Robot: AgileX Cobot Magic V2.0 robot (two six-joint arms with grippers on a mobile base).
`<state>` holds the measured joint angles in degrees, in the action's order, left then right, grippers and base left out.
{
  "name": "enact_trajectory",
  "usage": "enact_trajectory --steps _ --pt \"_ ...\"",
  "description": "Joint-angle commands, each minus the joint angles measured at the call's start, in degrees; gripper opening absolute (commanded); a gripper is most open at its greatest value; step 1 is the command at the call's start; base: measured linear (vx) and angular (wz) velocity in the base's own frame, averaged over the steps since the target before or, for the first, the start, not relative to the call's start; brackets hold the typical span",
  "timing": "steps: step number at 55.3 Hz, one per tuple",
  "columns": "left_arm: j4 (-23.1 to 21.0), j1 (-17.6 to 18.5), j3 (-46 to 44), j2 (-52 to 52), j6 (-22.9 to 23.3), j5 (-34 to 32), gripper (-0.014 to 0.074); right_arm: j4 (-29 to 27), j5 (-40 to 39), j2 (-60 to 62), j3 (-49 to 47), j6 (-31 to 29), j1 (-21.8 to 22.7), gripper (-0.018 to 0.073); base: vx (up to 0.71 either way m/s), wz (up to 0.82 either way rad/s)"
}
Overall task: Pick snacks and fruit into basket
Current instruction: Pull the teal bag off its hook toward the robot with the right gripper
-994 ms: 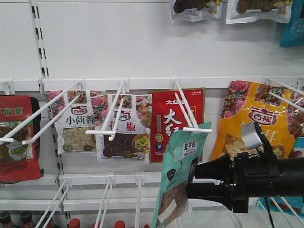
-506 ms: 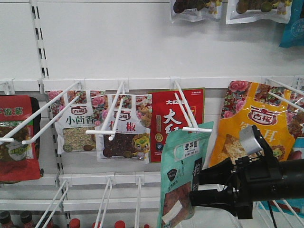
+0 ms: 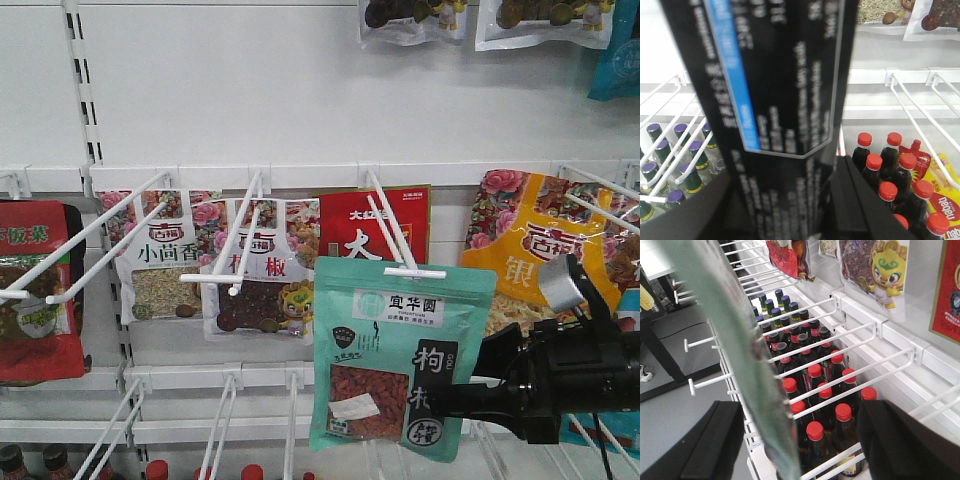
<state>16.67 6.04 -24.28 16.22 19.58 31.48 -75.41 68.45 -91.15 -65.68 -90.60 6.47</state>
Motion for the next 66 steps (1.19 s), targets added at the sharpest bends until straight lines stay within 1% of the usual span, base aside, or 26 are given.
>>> enact_trajectory --steps 1,8,11,17,22,24,33,38,47,53,58,63,66 --pt "0.8 0.0 -2.1 0.3 -0.1 -5.1 0.0001 -5.8 5.2 2.3 -1.9 -1.4 -0.3 0.0532 0.00 0.00" --pt "0.8 0.0 -2.1 0.3 -0.1 -5.1 0.0001 -7.9 4.5 2.3 -1.9 -2.2 -3.8 0.0491 0.00 0.00" --pt "0.8 0.0 -2.1 0.3 -0.1 -5.1 0.0001 -7.7 2.3 2.3 -1.9 -2.9 -5.7 0.0446 0.00 0.00" --pt "0.8 0.0 -2.1 0.3 -0.1 -5.1 0.0001 -7.9 -1.3 2.3 -1.9 -2.8 -7.3 0.0356 0.00 0.00" --pt "0.8 0.0 -2.1 0.3 -0.1 -5.1 0.0001 -9.8 -1.9 2.3 -1.9 -2.8 -8.0 0.0293 0.00 0.00" --pt "0.8 0.0 -2.1 0.3 -0.1 -5.1 0.0001 -10.4 -1.9 2.3 -1.9 -2.8 -8.1 0.0283 0.00 0.00" --pt "0.8 0.0 -2.1 0.3 -0.1 -5.1 0.0001 -10.3 -3.0 2.3 -1.9 -2.8 -8.1 0.0226 0.00 0.00" --pt "0.8 0.0 -2.1 0.3 -0.1 -5.1 0.0001 -10.3 -2.9 2.3 -1.9 -2.2 -8.1 0.0156 0.00 0.00" --pt "0.8 0.0 -2.1 0.3 -0.1 -5.1 0.0001 -9.0 -0.9 2.6 -1.9 -0.8 -7.8 -0.0011 0.00 0.00" --pt "0.8 0.0 -2.1 0.3 -0.1 -5.1 0.0001 -6.8 -0.2 4.6 -0.4 2.5 -8.0 -0.0015 0.00 0.00" --pt "0.8 0.0 -2.1 0.3 -0.1 -5.1 0.0001 -5.9 -2.0 8.8 3.0 2.0 -8.0 -0.0013 0.00 0.00" --pt "0.8 0.0 -2.1 0.3 -0.1 -5.1 0.0001 -3.4 -4.6 13.6 6.2 1.7 -7.9 -0.0011 0.00 0.00" --pt "0.8 0.0 -2.1 0.3 -0.1 -5.1 0.0001 -2.4 -4.9 16.1 7.8 1.7 -7.9 -0.0010 0.00 0.00"
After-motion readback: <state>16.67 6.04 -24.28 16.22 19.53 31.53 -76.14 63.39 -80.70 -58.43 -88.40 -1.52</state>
